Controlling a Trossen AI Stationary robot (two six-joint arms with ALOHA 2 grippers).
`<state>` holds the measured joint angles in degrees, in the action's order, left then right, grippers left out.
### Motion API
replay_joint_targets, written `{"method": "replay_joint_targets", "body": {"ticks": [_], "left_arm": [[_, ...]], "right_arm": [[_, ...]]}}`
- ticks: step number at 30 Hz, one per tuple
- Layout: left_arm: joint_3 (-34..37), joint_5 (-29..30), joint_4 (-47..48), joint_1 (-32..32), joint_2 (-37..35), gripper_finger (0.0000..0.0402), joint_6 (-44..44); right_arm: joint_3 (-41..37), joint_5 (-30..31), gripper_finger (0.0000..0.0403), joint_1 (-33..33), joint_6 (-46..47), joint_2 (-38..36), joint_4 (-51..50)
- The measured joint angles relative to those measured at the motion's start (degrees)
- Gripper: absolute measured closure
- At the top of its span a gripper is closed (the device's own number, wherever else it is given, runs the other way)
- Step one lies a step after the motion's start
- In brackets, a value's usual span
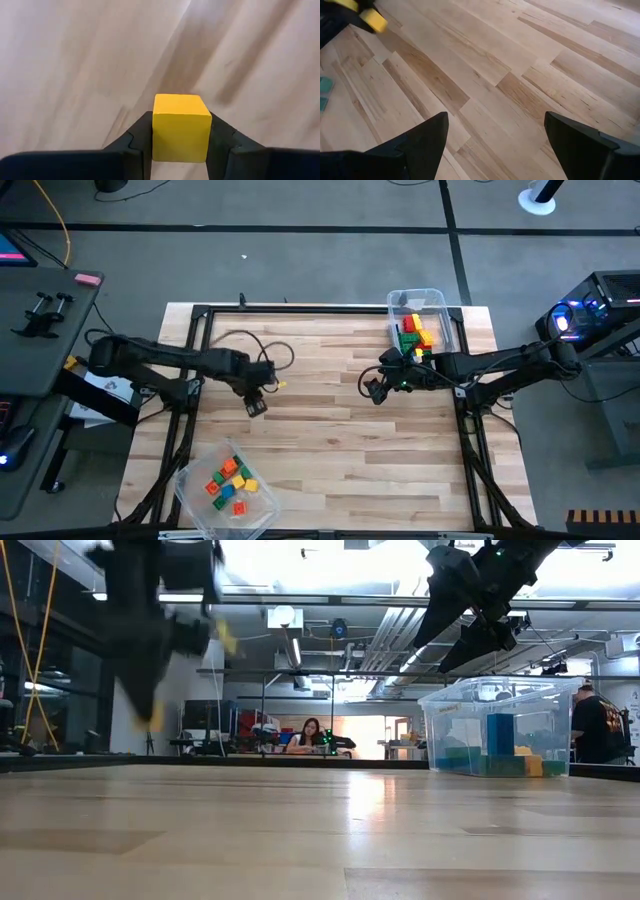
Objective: Sort blocks by size
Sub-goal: Put the small yellow block into the left transparent bin
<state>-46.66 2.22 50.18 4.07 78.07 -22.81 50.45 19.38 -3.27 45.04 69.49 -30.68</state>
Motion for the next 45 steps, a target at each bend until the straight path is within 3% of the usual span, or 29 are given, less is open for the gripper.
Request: {"method": "replay_joint_targets", "body": {"ticks": [6, 12, 18, 23, 27, 34, 39, 45], "left_arm": [[-11.0, 0.1, 3.1, -7.3, -11.4, 0.0306, -13.0], [-16.4, -0.1, 4.0, -25.6, -17.8, 0.0306, -35.6], [-16.5, -5.3, 1.7, -46.9, -10.8, 0.0306, -55.7], [-16.4, -7.6, 5.0, -55.7, -1.8, 0.0306, -68.1], [-16.4, -7.3, 7.1, -56.1, 2.6, 0.0306, -73.0], [-16.4, -4.1, 14.5, -51.1, 4.1, 0.0306, -69.7], [-16.4, -1.6, 27.5, -45.7, 4.1, 0.0306, -61.3], [-16.4, 7.2, 32.7, -37.2, 4.0, 0.0306, -45.9]], "right_arm": [[0.0, 0.0, 0.0078, 0.0, -0.4, 0.0, 0.0], [0.0, 0.0, 0.0078, 0.0, -3.6, 0.0, 0.1], [0.0, 0.0, 0.0078, 0.0, -5.5, 0.0, 0.1], [0.0, 0.2, 0.0078, 0.0, -5.7, 0.0, 0.1], [0.0, 1.6, 0.0078, 0.0, -5.6, 0.0, 0.1], [0.0, 1.7, 0.0078, 0.6, -5.3, 0.0, 0.1], [0.0, 1.7, 0.0078, 0.8, -5.0, 0.0, 0.1], [0.0, 1.7, 0.0078, 0.8, -5.0, 0.0, 0.1]]}}
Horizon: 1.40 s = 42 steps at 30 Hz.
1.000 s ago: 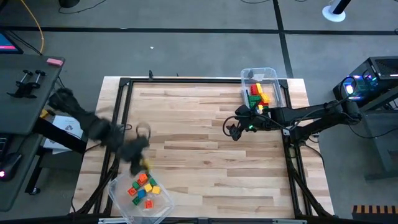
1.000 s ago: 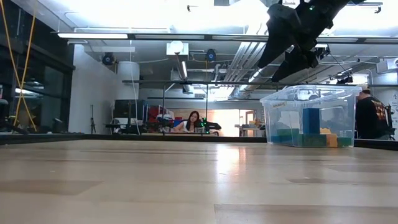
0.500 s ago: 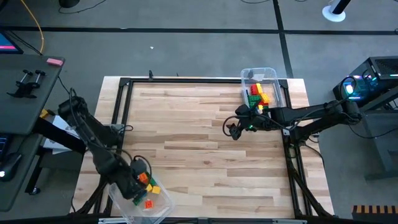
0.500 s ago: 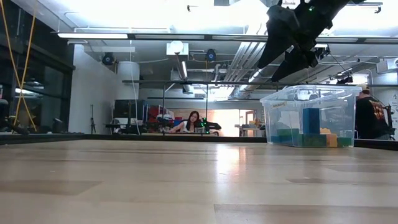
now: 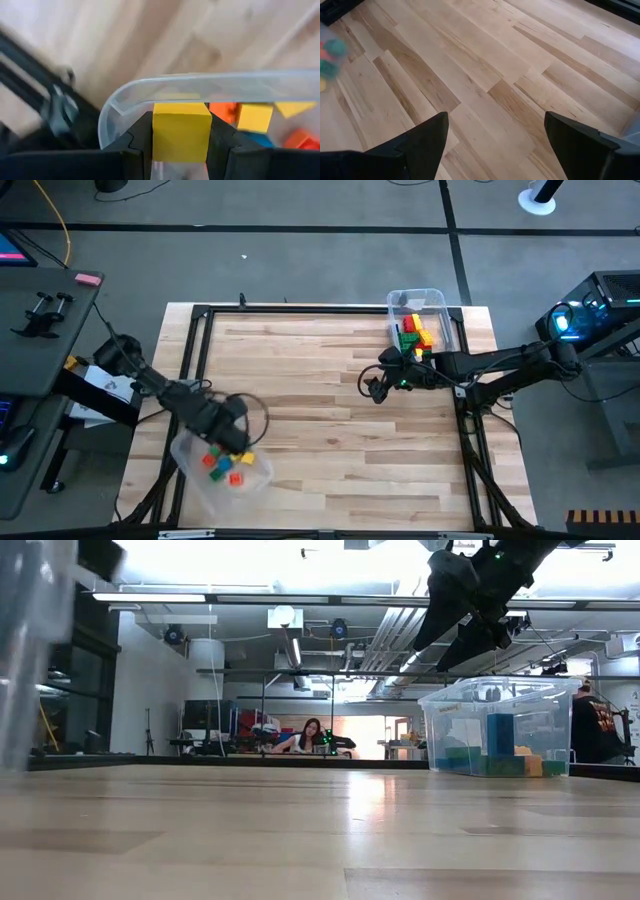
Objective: Sort blocks by size
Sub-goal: Put the small yellow block into the left transparent bin, then move the left transparent bin to the bottom
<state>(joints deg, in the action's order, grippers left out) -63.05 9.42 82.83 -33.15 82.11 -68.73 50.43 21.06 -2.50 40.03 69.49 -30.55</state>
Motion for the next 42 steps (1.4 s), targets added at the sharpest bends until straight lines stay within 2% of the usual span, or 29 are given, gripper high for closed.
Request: {"method": "replay_joint_targets", "body": {"ticks": [4, 7, 9, 11, 13, 15, 20, 26, 36, 40, 42], "left_arm": [[0.0, 5.7, -4.1, 7.3, 0.0, 0.0306, 12.3], [0.0, 6.1, -11.9, 12.2, 0.0, 0.0306, 23.4], [0.0, 4.7, -16.8, 14.7, 0.0, 0.0306, 30.3], [0.0, 0.8, -20.5, 16.3, 0.0, 0.0306, 37.7], [-0.2, -3.1, -20.5, 16.8, 0.0, 0.0306, 42.3], [-0.4, -4.8, -18.1, 16.6, 0.0, 0.0306, 42.6], [-0.5, -4.8, -12.0, 14.7, -2.4, 0.0306, 39.0], [-0.5, -4.4, -12.0, 12.3, -6.2, 0.0302, 38.4], [-0.5, -7.6, -13.1, 12.1, -7.1, 0.0162, 39.0], [-2.5, -7.3, -11.9, 12.1, -7.3, 0.0135, 40.6], [-4.2, -4.0, -11.6, 12.2, -8.3, 0.0132, 41.4]], "right_arm": [[0.0, 0.0, 0.0078, 0.0, 0.0, 0.0, 0.0], [0.0, 0.0, 0.0078, 0.0, 0.0, 0.0, 0.0], [0.0, 0.0, 0.0078, 0.0, 0.5, 0.0, 0.0], [0.0, 0.0, 0.0078, 0.0, 1.3, 0.0, 0.0], [0.0, 0.0, 0.0078, 0.0, 1.6, 0.0, 0.0], [0.0, 0.0, 0.0078, 0.0, 1.6, 0.0, 0.0], [0.0, 0.0, 0.0078, 0.0, 1.6, 0.0, 0.0], [0.0, 0.5, 0.0078, 0.0, 1.4, 0.1, 0.0], [0.0, -0.1, 0.0078, 0.0, 1.8, 1.9, 1.3], [0.6, -1.5, 0.0078, 0.0, 0.2, 1.0, 3.4], [2.5, -2.1, 0.0078, 0.0, -2.2, 0.2, 3.7]]}}
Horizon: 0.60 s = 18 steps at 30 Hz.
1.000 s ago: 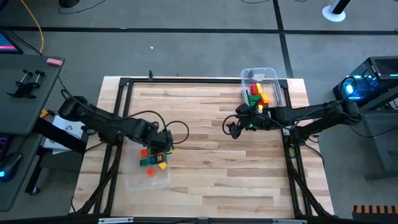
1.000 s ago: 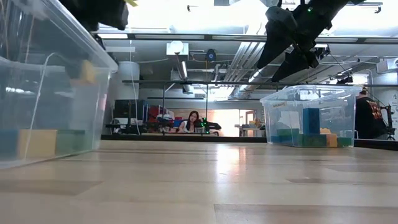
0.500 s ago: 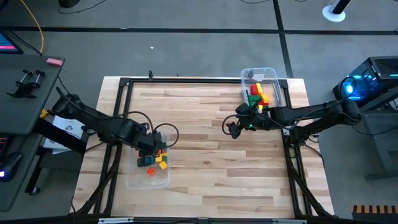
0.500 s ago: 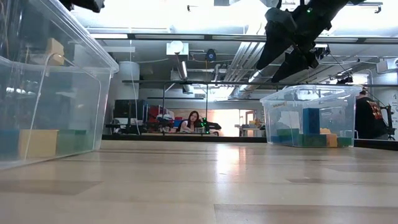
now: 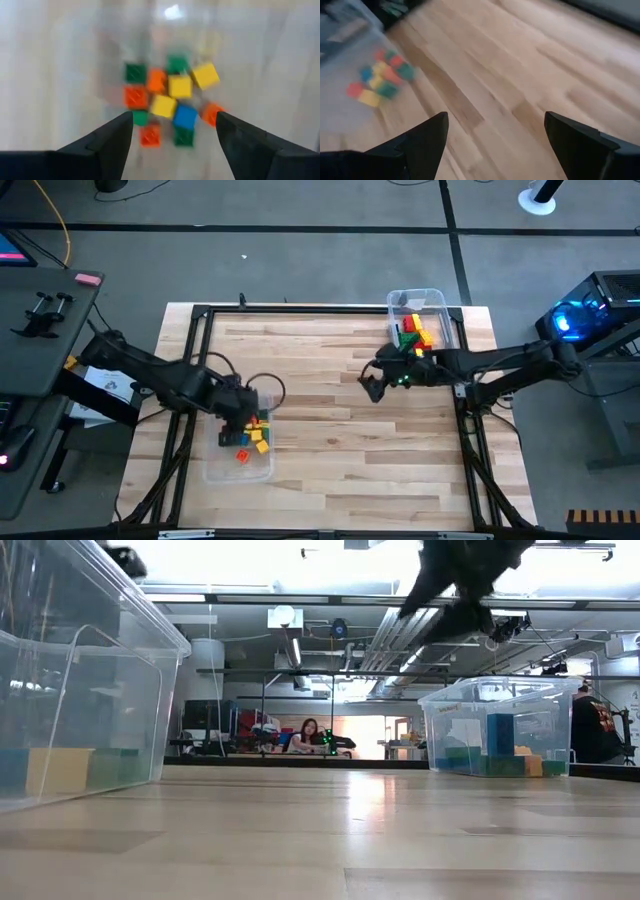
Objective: Sort blocks by size
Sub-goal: Move the left transparent bin to the bottom
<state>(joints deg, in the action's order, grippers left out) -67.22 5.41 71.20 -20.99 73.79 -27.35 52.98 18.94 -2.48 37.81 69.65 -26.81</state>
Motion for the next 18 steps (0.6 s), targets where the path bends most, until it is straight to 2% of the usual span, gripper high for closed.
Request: {"method": "replay_joint_targets", "body": {"ticks": [3, 5, 8, 10, 12, 14, 16, 18], "left_arm": [[-1.4, 8.7, -1.0, 0.3, -3.4, 0.0141, -0.4], [-1.4, 17.1, -0.3, 0.6, -6.6, 0.0161, -1.8], [0.4, 29.6, 0.8, 2.6, -12.8, 0.0213, -3.7], [3.3, 34.0, 0.8, 5.6, -16.7, 0.0263, -2.9], [7.3, 33.8, -1.6, 9.5, -19.3, 0.0325, -0.4], [11.8, 29.5, -7.6, 13.5, -20.9, 0.0379, 1.3], [16.2, 23.3, -15.5, 16.4, -20.9, 0.0388, 2.8], [19.9, 19.7, -22.1, 17.9, -19.3, 0.0392, 5.6]], "right_arm": [[3.1, -0.1, 0.0078, 0.6, -3.0, -0.6, -0.8], [4.7, -0.1, 0.0078, 1.1, -3.5, -0.6, -0.8], [6.0, 0.0, 0.0085, 1.9, -4.6, -0.6, -0.1], [6.0, 0.0, 0.0097, 2.7, -4.7, -0.6, 0.0], [6.0, -0.1, 0.0116, 3.4, -4.7, -0.5, -0.3], [6.0, -0.1, 0.0147, 4.0, -4.7, -0.5, -0.4], [6.0, -1.0, 0.0197, 4.2, -4.1, -0.7, -0.7], [6.0, -3.2, 0.0272, 4.2, -3.1, -1.3, -1.2]]}}
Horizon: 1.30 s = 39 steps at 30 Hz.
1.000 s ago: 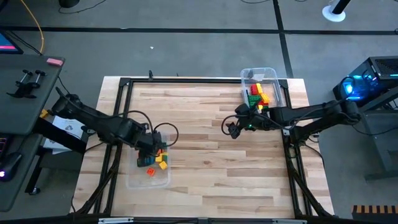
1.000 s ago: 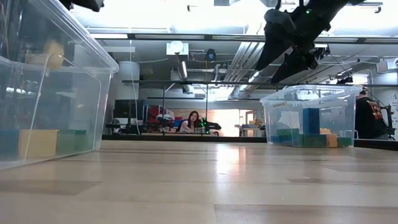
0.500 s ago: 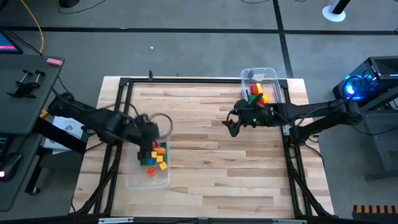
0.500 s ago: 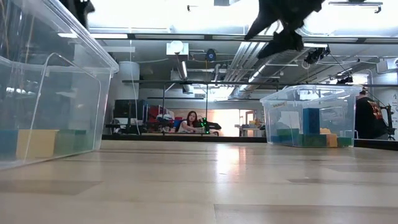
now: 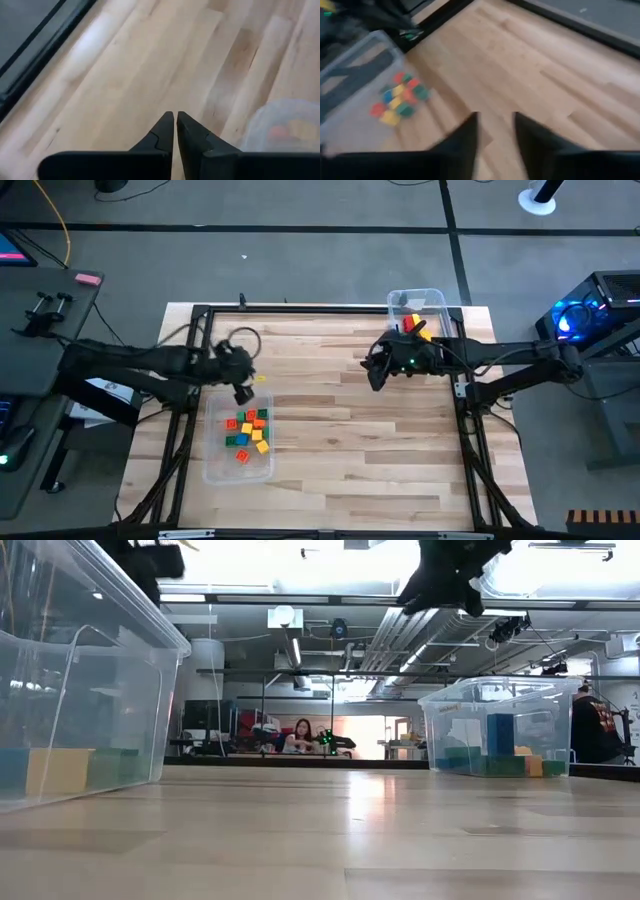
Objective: Sort blocks by size
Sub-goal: Move the left transparent bin to the bottom, then return to Home Position
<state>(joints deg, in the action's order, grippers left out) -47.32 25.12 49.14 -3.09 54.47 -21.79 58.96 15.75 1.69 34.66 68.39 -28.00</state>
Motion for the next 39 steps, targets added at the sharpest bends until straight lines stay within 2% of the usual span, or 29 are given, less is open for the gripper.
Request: {"method": "replay_joint_targets", "body": {"ticks": [2, 3, 7, 10, 13, 18, 25, 28, 32, 36, 39], "left_arm": [[2.2, 0.2, -3.6, 0.9, 2.3, 0.0399, 1.0], [2.6, 0.8, -4.3, 1.5, 3.5, 0.0399, 0.9], [2.7, 0.2, -5.5, 2.1, 7.2, 0.0401, -0.2], [2.6, -4.4, -8.0, 1.2, 9.2, 0.0401, 2.0], [2.6, -7.8, -9.2, -0.2, 10.4, 0.0401, 2.2], [2.6, -12.6, -9.4, -4.2, 10.2, 0.0401, -4.7], [2.6, -12.8, -16.0, -13.6, 10.0, 0.0401, -11.5], [2.6, -10.9, -18.7, -15.1, 8.9, 0.0401, -10.3], [2.6, -8.9, -25.0, -9.4, 4.0, 0.0401, 0.7], [2.6, -16.5, -32.9, 3.4, -0.5, 0.0401, 12.2], [5.5, -22.1, -39.1, 11.7, -3.9, 0.0401, 10.7]], "right_arm": [[0.0, -2.4, 0.0358, -0.2, 0.8, -0.8, -0.9], [0.0, -2.8, 0.0379, -0.7, 1.4, -1.3, -1.6], [0.0, -2.3, 0.0383, -2.8, 4.3, -3.5, -4.1], [0.0, -2.3, 0.0399, -4.1, 5.4, -4.3, -5.1], [0.0, -1.2, 0.0395, -4.9, 5.9, -4.4, -5.4], [0.0, -0.7, 0.0399, -5.9, 6.0, -4.4, -5.6], [0.0, -0.7, 0.0401, -6.3, 5.9, -4.4, -5.6], [0.0, -0.7, 0.0402, -6.3, 6.0, -4.4, -5.6], [0.0, -0.7, 0.0402, -6.3, 6.5, -4.4, -5.3], [0.0, -1.4, 0.0402, -6.3, 7.4, -4.4, -4.1], [0.0, -2.4, 0.0402, -6.3, 9.5, -4.4, -4.1]]}}
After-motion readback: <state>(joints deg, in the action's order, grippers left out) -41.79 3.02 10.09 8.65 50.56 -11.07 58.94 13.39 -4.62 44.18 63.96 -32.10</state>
